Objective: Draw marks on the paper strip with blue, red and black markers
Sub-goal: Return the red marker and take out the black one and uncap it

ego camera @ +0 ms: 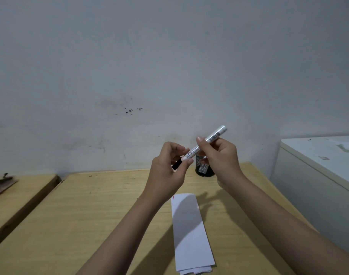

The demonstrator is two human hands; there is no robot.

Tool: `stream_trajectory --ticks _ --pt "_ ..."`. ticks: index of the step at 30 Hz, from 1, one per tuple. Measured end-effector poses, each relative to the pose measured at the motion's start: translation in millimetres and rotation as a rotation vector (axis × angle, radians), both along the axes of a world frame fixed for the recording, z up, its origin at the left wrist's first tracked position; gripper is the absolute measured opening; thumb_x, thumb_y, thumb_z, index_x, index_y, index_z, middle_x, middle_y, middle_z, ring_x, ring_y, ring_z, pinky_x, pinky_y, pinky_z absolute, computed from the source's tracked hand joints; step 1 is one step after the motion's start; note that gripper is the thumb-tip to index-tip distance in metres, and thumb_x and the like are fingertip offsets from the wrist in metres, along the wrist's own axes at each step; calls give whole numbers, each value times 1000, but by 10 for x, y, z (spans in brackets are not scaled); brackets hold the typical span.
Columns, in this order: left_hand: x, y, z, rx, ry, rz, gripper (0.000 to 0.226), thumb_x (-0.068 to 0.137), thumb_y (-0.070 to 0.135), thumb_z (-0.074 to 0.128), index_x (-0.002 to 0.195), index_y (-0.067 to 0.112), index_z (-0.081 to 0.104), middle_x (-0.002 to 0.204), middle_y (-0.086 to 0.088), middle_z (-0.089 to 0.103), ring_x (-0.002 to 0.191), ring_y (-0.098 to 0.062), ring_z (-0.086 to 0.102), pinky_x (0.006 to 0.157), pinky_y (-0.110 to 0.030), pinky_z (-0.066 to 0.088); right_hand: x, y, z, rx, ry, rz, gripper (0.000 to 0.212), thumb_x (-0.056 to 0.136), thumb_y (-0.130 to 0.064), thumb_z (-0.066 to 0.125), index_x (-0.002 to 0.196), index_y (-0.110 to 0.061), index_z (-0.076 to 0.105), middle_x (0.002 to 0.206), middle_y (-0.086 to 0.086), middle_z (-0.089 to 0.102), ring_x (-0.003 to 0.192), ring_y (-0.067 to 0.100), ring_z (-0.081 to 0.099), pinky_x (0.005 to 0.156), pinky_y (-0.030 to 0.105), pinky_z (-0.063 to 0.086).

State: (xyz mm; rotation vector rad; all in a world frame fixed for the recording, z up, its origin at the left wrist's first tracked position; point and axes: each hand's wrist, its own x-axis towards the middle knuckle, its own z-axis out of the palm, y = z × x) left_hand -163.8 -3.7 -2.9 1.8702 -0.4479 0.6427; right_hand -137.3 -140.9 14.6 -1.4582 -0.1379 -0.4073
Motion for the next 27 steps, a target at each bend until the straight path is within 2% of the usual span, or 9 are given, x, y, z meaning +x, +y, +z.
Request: stream_trajectory --ticks 3,5,9,14,18,21,23,24,27 --pt "-19 140 -45 -3 13 64 16 78 14 71 91 18 62 84 7 69 75 -3 64 71 -17 51 -25 55 37 91 -20 -11 19 83 -27 69 75 -11 65 68 2 62 63 11 61 55 20 51" --pt "-32 205 -56 -12 17 74 10 78 12 71 87 16 66 78 9 70 69 -3 63 68 -16 49 -40 96 26 105 -18 12 19 84 -26 69 76 -10 64 67 3 62 59 8 61 55 19 52" --pt "-44 235 -41 4 9 67 6 82 14 67 87 14 70 71 5 70 63 -7 62 62 -15 48 -67 215 -57 -39 20 95 22 85 -27 68 77 -7 64 65 -1 64 53 5 63 54 23 52" --pt "19 262 -68 8 168 25 11 86 17 61 79 16 69 59 2 65 55 -15 57 54 -27 47 -12 227 -152 -93 17 134 31 88 -21 64 86 9 64 53 -5 62 46 4 59 47 14 46" --pt "83 324 -148 -68 288 -55 26 92 15 51 77 8 71 52 0 56 48 -8 47 53 -16 41 26 196 -175 -35 -27 148 17 89 -16 61 82 0 62 68 8 64 53 6 62 54 16 50" --pt "146 426 -278 -99 360 -61 22 92 16 53 80 9 71 58 -2 58 51 -7 49 55 -18 42 130 82 -180 145 1 109 21 88 -20 62 82 0 62 72 12 61 53 9 59 59 24 54" --pt "227 523 -395 -50 381 -2 13 87 17 61 82 13 72 64 -2 64 57 -8 53 57 -20 43 177 22 -211 203 21 93 22 87 -20 64 86 2 61 71 9 60 52 8 57 59 24 54" --pt "271 569 -454 -6 388 41 8 84 17 65 83 14 72 67 -1 65 59 -8 55 57 -16 43 193 6 -245 204 36 93 22 87 -20 64 88 2 61 70 9 60 51 8 56 58 24 54" --pt "413 669 -607 96 418 172 6 77 12 69 82 15 71 62 4 61 50 0 52 48 -6 38 211 6 -386 166 78 111 18 86 -17 65 84 0 63 70 10 59 52 10 56 61 29 54"
